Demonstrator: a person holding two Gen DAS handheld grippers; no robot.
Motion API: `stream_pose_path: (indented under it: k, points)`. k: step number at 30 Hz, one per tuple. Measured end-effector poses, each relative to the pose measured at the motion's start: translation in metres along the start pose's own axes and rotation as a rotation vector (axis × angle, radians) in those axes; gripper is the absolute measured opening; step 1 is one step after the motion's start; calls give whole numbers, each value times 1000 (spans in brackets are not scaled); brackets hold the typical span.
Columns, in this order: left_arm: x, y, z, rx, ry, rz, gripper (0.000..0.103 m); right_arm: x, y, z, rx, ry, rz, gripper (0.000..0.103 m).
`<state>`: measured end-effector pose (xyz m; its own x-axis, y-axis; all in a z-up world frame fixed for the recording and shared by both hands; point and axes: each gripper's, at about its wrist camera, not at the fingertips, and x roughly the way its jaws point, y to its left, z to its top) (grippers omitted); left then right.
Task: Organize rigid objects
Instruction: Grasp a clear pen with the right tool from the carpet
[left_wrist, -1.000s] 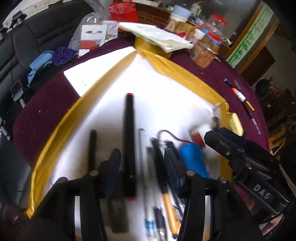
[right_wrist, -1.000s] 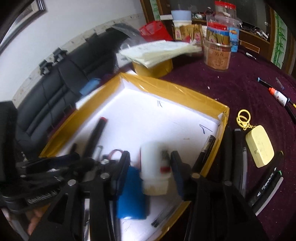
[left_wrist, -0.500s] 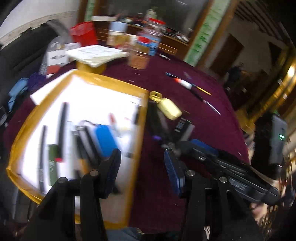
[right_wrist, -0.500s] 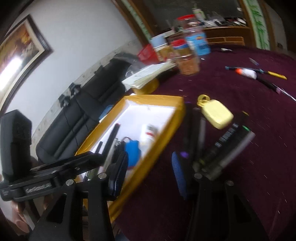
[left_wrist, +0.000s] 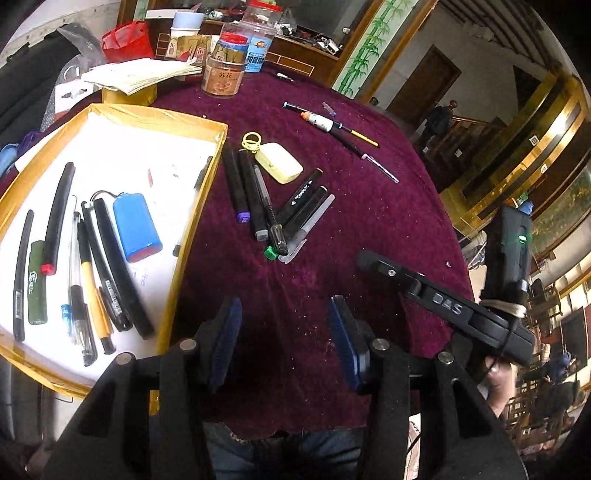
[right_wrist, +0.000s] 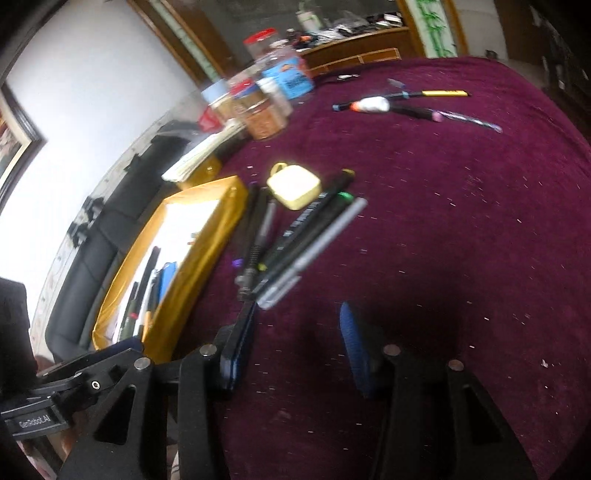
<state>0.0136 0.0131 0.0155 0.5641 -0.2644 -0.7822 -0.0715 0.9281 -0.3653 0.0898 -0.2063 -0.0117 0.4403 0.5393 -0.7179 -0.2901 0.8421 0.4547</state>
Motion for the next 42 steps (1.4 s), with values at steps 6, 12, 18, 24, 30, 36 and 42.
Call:
stream_pose_path:
  k: [6,12,18,24,30,36,42]
  points:
    - [2,8,2,-16,-4,-17,47,24,-5,13,37,46,-51,33]
    - [3,20,2,-33,3,-27,47,59,16,27,10,115,-108,32]
    - [2,34,1,-63,6,-40,47,80,24,42,16,148,-244,30]
    - [-2,43,1,-82,1,-53,47,86,31,49,3,171,-338,30]
    - [-5,48,-1,-84,4,-51,47,92,48,38,-145,150,-459,28]
    - [-4,42,-1,-72,10,-58,47,94,46,42,-143,136,-484,28]
    - [-2,36,0,-52,15,-44,47,72,45,13,-265,137,-515,18]
